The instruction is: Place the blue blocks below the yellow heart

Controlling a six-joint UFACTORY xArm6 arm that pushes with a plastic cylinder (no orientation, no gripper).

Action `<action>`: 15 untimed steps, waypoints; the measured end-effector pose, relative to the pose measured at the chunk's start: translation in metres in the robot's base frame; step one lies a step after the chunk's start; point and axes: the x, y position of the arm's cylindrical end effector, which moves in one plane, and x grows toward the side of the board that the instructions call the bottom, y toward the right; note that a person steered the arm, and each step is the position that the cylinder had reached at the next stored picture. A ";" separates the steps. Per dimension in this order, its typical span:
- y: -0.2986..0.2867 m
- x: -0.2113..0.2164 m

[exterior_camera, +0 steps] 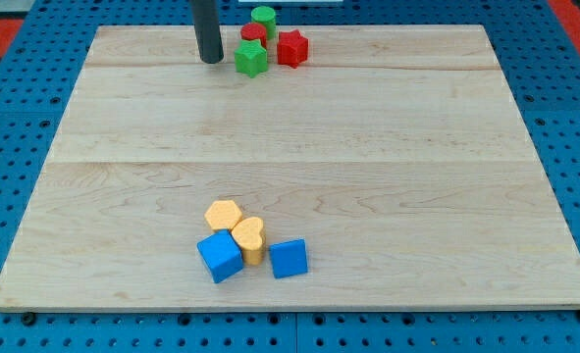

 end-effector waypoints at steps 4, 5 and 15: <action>-0.038 0.172; -0.060 0.235; 0.110 0.360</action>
